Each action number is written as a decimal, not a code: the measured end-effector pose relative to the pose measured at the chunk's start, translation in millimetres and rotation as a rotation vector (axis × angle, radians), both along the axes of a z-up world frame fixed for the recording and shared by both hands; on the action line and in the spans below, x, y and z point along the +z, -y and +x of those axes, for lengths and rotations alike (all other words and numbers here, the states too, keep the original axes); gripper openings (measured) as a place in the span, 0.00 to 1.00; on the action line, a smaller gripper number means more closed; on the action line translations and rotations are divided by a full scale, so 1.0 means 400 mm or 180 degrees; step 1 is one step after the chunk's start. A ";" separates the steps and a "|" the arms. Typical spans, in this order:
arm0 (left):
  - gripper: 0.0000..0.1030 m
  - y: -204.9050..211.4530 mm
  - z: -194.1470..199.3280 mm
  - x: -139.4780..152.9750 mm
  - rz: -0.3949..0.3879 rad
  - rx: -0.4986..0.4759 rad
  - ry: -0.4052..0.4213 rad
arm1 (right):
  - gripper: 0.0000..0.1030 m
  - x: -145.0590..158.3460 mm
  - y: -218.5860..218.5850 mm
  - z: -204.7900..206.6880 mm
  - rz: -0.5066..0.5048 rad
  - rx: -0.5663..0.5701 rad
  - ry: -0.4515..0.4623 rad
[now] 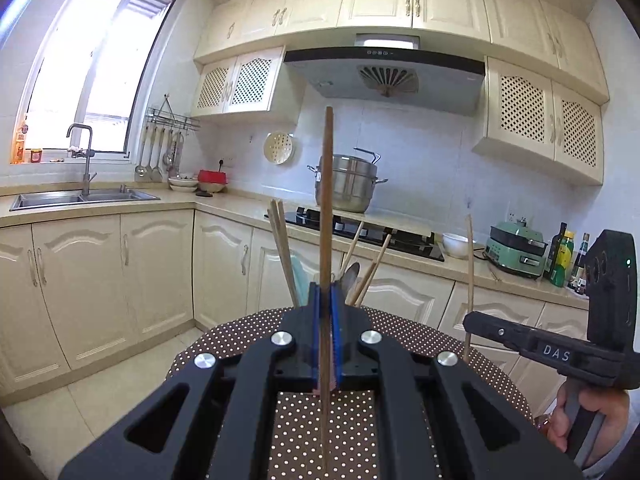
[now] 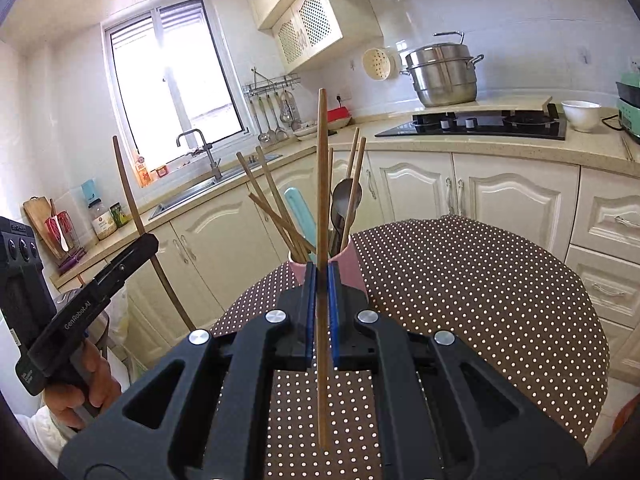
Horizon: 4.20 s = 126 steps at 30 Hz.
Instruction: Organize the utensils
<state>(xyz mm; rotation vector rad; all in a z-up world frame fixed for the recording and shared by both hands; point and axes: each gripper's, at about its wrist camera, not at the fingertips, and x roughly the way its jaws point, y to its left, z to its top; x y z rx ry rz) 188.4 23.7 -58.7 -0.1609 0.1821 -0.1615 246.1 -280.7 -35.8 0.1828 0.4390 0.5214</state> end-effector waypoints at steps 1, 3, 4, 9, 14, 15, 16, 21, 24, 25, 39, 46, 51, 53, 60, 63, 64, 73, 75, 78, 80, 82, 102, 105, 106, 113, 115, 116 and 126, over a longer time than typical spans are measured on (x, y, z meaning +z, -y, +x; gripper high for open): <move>0.05 -0.001 0.005 0.005 -0.0015 -0.0006 0.0022 | 0.06 0.003 0.001 0.001 0.0010 -0.0013 0.0037; 0.05 -0.004 0.014 0.013 -0.0059 -0.0034 0.0044 | 0.06 0.009 0.003 0.001 0.0047 -0.0024 0.0120; 0.05 -0.006 0.022 0.017 -0.0084 -0.0063 0.0043 | 0.06 0.012 0.003 0.002 0.0052 -0.0030 0.0159; 0.05 -0.017 0.056 0.042 -0.0192 -0.0100 0.0138 | 0.06 0.028 0.012 0.022 0.0113 -0.0090 0.0316; 0.05 -0.040 0.104 0.048 -0.0417 -0.0300 0.0211 | 0.06 0.046 0.023 0.055 0.0220 -0.0176 0.0444; 0.05 -0.044 0.115 0.049 -0.0443 -0.0307 0.0240 | 0.06 0.049 0.025 0.062 0.0243 -0.0193 0.0483; 0.05 -0.046 0.124 0.051 -0.0470 -0.0312 0.0266 | 0.06 0.053 0.025 0.069 0.0258 -0.0204 0.0513; 0.05 -0.054 0.188 0.052 -0.0635 -0.0330 0.0364 | 0.06 0.064 0.030 0.111 0.0324 -0.0247 0.0619; 0.05 -0.047 0.222 0.055 -0.0640 -0.0278 0.0395 | 0.06 0.066 0.025 0.138 0.0361 -0.0241 0.0648; 0.05 -0.044 0.234 0.056 -0.0640 -0.0280 0.0393 | 0.06 0.067 0.023 0.147 0.0367 -0.0243 0.0663; 0.05 -0.006 0.363 0.014 -0.0362 -0.0099 0.0290 | 0.06 0.075 -0.088 0.246 0.0423 -0.0062 0.0931; 0.05 0.001 0.374 -0.055 -0.0223 -0.0191 0.0089 | 0.06 0.052 -0.132 0.273 0.0313 -0.0077 0.1018; 0.05 0.015 0.378 -0.095 -0.0116 -0.0269 -0.0012 | 0.06 0.025 -0.153 0.279 0.0196 -0.0047 0.0975; 0.05 0.020 0.380 -0.106 -0.0104 -0.0295 -0.0055 | 0.06 0.015 -0.155 0.277 0.0170 -0.0037 0.0952; 0.06 0.037 0.376 -0.136 0.0039 -0.0268 -0.0118 | 0.06 -0.014 -0.155 0.270 0.0093 -0.0013 0.0850; 0.06 0.039 0.379 -0.133 0.0058 -0.0283 -0.0192 | 0.06 -0.028 -0.159 0.269 0.0050 -0.0011 0.0810; 0.06 0.037 0.378 -0.132 0.0051 -0.0269 -0.0194 | 0.06 -0.032 -0.159 0.269 0.0040 -0.0010 0.0799; 0.38 0.027 0.332 -0.108 0.0107 -0.0069 -0.0069 | 0.06 -0.060 -0.162 0.270 -0.0057 -0.0002 0.0684; 0.42 0.025 0.323 -0.101 0.0110 -0.0045 -0.0071 | 0.06 -0.067 -0.163 0.270 -0.0071 -0.0003 0.0650; 0.52 0.014 0.307 -0.093 0.0093 0.0028 -0.0074 | 0.06 -0.076 -0.168 0.271 -0.0108 0.0009 0.0603; 0.55 0.006 0.295 -0.088 0.0118 0.0144 -0.0074 | 0.06 -0.086 -0.174 0.271 -0.0157 0.0023 0.0573; 0.58 0.001 0.285 -0.084 0.0192 0.0317 -0.0092 | 0.06 -0.100 -0.179 0.271 -0.0195 0.0032 0.0537; 0.65 -0.048 0.196 -0.061 0.0416 0.0743 -0.0368 | 0.57 -0.085 -0.167 0.211 -0.0162 -0.0145 0.0565; 0.65 -0.050 0.176 -0.053 0.0399 0.0748 -0.0364 | 0.58 -0.064 -0.162 0.196 -0.0136 -0.0156 0.0595; 0.66 -0.053 0.165 -0.049 0.0388 0.0743 -0.0363 | 0.60 -0.057 -0.160 0.189 -0.0122 -0.0156 0.0607; 0.69 -0.060 0.090 -0.018 0.0378 0.0739 -0.0291 | 0.65 -0.007 -0.145 0.120 -0.0009 -0.0167 0.0724; 0.69 -0.062 0.067 -0.009 0.0358 0.0726 -0.0268 | 0.66 0.009 -0.136 0.095 0.0043 -0.0182 0.0753; 0.69 -0.063 0.052 -0.003 0.0348 0.0715 -0.0256 | 0.67 0.016 -0.130 0.082 0.0072 -0.0195 0.0764; 0.74 -0.020 -0.090 0.055 0.0556 0.0674 0.0033 | 0.76 0.063 -0.071 -0.063 0.0125 -0.0498 0.0704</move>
